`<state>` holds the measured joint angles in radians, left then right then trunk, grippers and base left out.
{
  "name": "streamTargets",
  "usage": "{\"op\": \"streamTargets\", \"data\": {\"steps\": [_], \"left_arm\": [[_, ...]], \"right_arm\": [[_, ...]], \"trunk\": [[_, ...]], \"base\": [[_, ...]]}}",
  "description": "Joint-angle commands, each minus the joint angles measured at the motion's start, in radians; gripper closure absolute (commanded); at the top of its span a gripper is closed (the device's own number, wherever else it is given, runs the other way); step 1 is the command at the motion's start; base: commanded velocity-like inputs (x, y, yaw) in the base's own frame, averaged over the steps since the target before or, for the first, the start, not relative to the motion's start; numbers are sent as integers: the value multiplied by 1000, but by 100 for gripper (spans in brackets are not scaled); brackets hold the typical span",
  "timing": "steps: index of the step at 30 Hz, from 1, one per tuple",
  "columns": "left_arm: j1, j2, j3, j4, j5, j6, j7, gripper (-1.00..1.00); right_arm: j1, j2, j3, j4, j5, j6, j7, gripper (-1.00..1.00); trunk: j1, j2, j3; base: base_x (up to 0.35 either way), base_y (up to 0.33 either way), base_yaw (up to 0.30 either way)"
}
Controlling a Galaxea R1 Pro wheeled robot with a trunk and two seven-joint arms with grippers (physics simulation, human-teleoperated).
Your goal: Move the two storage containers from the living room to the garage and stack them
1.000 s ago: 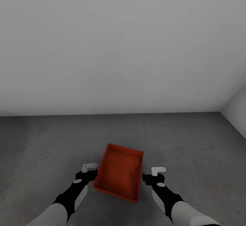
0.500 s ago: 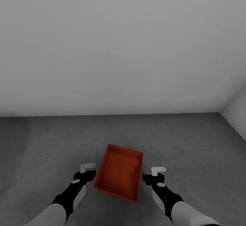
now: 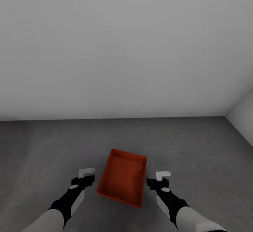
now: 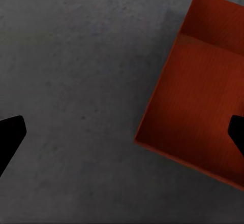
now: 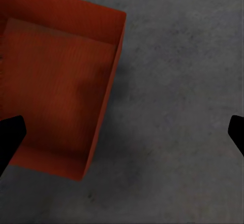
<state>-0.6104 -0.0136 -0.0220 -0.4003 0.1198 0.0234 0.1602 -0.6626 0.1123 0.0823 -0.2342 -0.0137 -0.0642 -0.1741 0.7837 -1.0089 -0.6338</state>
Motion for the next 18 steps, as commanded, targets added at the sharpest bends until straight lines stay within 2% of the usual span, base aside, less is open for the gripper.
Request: {"op": "streamTargets", "data": {"steps": [1, 13, 18], "left_arm": [[0, 2, -3, -1, 10, 2, 4, -100], [0, 7, -3, 1, 9, 3, 3, -100], [0, 11, -3, 1, 9, 3, 4, -100]], "right_arm": [[0, 0, 8, 1, -2, -2, -7, -100], [-1, -1, 8, 1, -3, -2, -7, -100], [-1, -2, 8, 1, -3, -2, -7, -100]], "trunk": [[-4, 7, 2], [-50, 91, 40], [-50, 91, 40]], "base": [[0, 0, 0], [0, 0, 0], [0, 0, 0]]}}
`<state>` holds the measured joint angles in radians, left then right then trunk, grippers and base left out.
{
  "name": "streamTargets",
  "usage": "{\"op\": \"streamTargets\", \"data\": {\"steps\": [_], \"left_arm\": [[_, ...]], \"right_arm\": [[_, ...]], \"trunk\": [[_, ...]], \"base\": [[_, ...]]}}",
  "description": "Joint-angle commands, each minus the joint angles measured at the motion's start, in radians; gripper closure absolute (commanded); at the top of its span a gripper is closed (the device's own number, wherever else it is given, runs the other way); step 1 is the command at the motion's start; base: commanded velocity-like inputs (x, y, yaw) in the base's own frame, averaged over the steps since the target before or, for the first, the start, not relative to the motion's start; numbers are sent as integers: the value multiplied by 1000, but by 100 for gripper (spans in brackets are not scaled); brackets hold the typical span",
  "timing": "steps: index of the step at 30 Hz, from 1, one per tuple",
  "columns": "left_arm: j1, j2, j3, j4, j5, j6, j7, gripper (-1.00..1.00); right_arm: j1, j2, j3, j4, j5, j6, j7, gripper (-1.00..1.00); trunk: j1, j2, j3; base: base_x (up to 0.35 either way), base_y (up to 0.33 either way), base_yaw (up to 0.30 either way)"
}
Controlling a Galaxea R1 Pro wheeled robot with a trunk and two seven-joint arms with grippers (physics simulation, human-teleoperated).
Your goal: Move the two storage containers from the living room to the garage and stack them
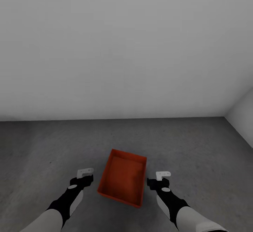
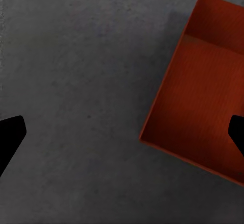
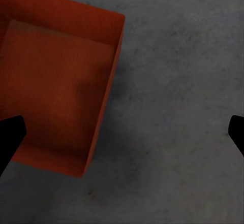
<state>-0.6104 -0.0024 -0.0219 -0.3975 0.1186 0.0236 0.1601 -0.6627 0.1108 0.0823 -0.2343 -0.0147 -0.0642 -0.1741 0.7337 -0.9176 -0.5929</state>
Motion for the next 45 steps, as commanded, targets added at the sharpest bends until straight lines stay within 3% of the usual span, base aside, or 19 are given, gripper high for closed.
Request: {"op": "streamTargets", "data": {"steps": [1, 20, 32, 45], "left_arm": [[0, 2, -3, -1, 10, 2, 4, -100], [0, 3, -3, -17, 10, 1, 3, -100], [0, 1, -1, -18, 12, 1, 2, -100], [0, 3, -2, -18, 40, 1, 2, -100]], "right_arm": [[-1, 0, 8, 1, -2, -2, -7, -100], [0, 0, 8, 1, -2, -2, -7, -100], [0, 0, 8, 1, -2, -2, -7, -100], [-1, 0, 9, 1, -2, 3, -7, -100]], "trunk": [[0, -1, -1], [0, -1, -1], [-46, 83, 37], [-96, 174, 78]], "base": [[0, 0, 0], [0, 0, 0], [0, 0, 0], [0, 0, 0]]}}
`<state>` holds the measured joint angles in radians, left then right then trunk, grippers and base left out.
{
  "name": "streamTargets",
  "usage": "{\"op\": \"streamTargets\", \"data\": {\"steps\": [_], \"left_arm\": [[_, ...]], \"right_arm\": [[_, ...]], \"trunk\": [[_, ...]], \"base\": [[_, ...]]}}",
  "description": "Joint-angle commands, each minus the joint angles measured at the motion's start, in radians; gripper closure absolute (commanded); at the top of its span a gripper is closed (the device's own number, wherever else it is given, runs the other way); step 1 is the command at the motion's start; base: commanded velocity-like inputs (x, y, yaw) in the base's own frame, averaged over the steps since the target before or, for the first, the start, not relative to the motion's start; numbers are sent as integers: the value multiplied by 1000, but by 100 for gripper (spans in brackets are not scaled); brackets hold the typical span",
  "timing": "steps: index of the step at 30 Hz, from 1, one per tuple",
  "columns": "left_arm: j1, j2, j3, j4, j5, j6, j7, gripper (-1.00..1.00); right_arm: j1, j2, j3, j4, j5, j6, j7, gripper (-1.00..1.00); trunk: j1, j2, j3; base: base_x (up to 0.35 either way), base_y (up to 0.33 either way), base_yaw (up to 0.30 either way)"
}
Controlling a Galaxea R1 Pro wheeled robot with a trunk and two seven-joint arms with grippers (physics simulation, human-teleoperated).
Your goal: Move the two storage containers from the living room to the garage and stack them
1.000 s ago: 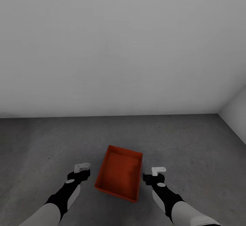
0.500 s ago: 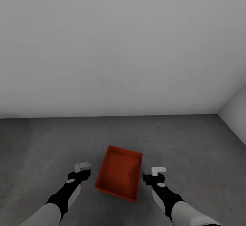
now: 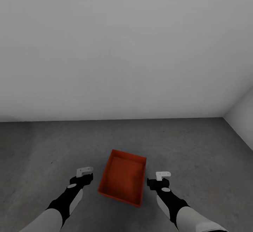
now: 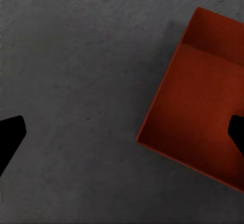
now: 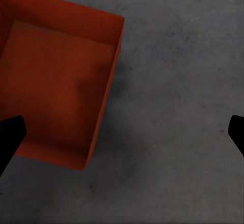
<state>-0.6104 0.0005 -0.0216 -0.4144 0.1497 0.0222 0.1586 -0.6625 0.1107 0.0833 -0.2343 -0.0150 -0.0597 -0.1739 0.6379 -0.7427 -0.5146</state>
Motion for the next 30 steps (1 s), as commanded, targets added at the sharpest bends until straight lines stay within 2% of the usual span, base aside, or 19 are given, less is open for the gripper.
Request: {"op": "streamTargets", "data": {"steps": [1, 30], "left_arm": [[0, 0, -2, -1, 9, 2, 4, -100], [0, 3, -3, -2, 10, 2, 4, -100]], "right_arm": [[-1, 0, 8, 1, -2, -3, -7, -100], [-1, 0, 8, 11, -3, -6, -7, -100]], "trunk": [[-4, 6, 2], [-115, 209, 93]], "base": [[0, 0, 0], [0, 0, 0]]}}
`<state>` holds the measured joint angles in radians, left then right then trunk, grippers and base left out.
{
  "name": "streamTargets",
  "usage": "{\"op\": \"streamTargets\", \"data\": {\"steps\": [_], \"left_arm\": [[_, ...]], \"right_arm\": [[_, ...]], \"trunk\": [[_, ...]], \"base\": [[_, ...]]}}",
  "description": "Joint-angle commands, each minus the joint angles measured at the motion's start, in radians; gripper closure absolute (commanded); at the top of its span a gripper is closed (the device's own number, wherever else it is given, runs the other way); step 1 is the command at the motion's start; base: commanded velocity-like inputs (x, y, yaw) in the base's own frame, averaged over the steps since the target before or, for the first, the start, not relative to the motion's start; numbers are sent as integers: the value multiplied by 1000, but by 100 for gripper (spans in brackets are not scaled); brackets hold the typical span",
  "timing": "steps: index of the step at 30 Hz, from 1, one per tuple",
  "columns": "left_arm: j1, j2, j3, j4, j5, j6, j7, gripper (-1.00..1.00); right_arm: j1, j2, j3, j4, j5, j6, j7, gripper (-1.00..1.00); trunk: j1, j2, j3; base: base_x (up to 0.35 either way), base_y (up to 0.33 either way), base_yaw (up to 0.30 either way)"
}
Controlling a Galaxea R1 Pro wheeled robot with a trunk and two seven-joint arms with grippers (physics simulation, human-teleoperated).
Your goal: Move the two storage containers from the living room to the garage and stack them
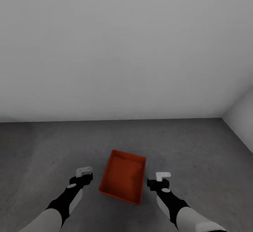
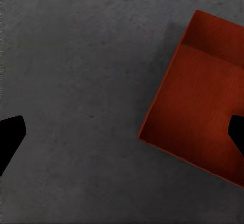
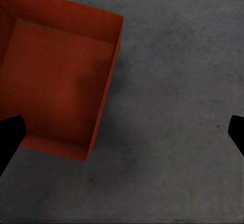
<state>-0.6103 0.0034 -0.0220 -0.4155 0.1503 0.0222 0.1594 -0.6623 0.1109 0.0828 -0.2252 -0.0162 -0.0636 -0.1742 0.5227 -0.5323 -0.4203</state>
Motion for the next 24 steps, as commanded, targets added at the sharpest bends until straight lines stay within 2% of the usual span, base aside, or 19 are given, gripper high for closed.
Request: {"op": "streamTargets", "data": {"steps": [1, 9, 19, 24], "left_arm": [[0, 1, -3, -1, 9, 2, 3, -100], [0, 0, -3, 1, 9, 2, 3, -100], [0, -1, -4, 6, 9, 2, 2, -100], [0, 0, -5, 14, 8, 2, 2, -100]], "right_arm": [[-1, 0, 8, 9, -1, -2, -7, -100], [-1, -14, 8, 30, -1, -2, -7, -100], [-2, -16, 9, 30, 0, -2, -7, -100], [-2, -17, 8, 30, 0, -1, -7, -100]], "trunk": [[-4, 6, 2], [-34, 62, 27], [-73, 132, 58], [-73, 132, 59]], "base": [[0, 0, 0], [0, 0, 0], [0, 0, 0], [0, 0, 0]]}}
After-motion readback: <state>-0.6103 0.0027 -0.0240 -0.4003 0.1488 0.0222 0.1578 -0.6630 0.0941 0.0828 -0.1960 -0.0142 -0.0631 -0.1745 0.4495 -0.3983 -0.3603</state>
